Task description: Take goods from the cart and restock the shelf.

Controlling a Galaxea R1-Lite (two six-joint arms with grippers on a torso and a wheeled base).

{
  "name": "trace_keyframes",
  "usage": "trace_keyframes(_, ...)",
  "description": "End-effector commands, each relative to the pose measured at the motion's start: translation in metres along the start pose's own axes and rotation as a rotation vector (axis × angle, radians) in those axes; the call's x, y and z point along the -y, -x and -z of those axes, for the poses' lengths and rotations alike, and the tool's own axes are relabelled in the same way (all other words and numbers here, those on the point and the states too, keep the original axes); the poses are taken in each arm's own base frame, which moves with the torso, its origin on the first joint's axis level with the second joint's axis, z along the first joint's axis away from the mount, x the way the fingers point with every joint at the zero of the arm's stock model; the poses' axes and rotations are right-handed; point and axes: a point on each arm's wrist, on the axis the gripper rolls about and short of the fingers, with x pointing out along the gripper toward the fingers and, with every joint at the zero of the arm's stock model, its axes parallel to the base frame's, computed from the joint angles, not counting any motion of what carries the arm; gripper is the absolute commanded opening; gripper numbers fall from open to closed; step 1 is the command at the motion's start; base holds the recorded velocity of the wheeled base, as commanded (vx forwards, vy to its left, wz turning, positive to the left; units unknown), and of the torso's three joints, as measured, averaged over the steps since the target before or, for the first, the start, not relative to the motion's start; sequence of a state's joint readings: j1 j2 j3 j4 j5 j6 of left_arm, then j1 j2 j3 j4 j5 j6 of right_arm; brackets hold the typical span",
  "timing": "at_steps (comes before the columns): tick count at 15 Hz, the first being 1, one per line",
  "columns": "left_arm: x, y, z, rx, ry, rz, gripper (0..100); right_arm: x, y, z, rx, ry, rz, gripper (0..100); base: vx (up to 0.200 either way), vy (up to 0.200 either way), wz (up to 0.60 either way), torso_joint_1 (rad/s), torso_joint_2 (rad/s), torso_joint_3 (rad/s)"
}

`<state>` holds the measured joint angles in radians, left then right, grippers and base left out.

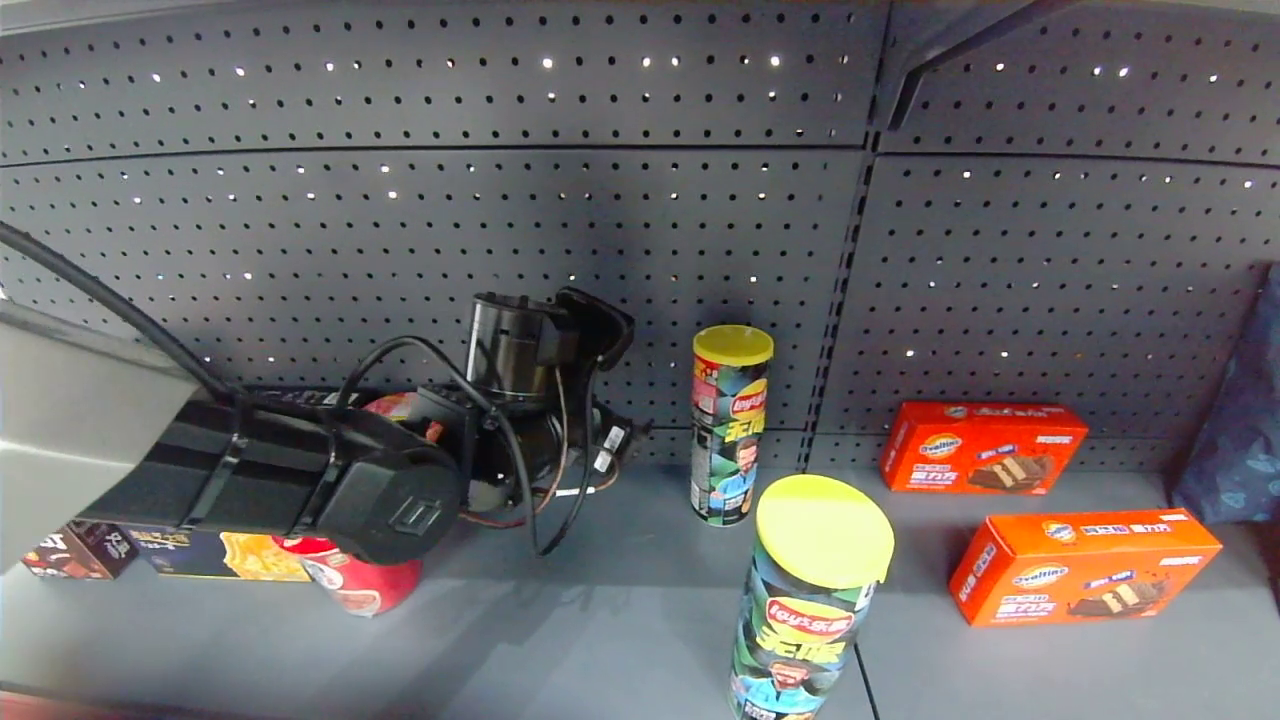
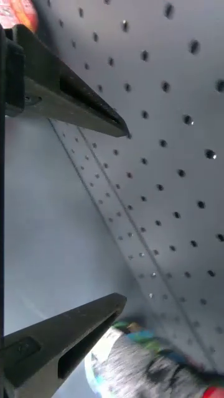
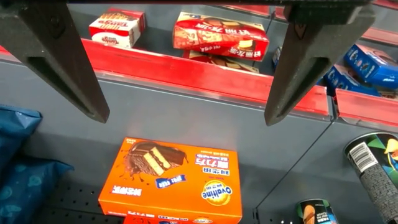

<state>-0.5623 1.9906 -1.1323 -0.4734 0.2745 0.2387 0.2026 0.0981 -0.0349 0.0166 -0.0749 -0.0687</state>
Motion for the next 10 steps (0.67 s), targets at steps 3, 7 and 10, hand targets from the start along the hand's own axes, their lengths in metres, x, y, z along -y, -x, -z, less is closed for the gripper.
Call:
trace_keyframes(3, 0.025, -0.032, 0.002, -0.012, -0.019, 0.002, 100, 0.000, 0.000, 0.000, 0.000, 0.000, 0.000, 100, 0.000, 0.000, 0.00, 0.000, 0.00, 0.000)
trace_keyframes(7, 0.034, -0.042, 0.004, -0.015, -0.026, 0.015, 100, 0.000, 0.000, 0.000, -0.002, 0.000, 0.000, 100, 0.000, 0.000, 0.00, 0.000, 0.00, 0.000)
trace_keyframes(10, 0.035, -0.045, 0.004, -0.013, -0.022, 0.013, 100, 0.000, 0.000, -0.001, 0.000, 0.000, 0.000, 100, 0.000, 0.000, 0.00, 0.000, 0.00, 0.000)
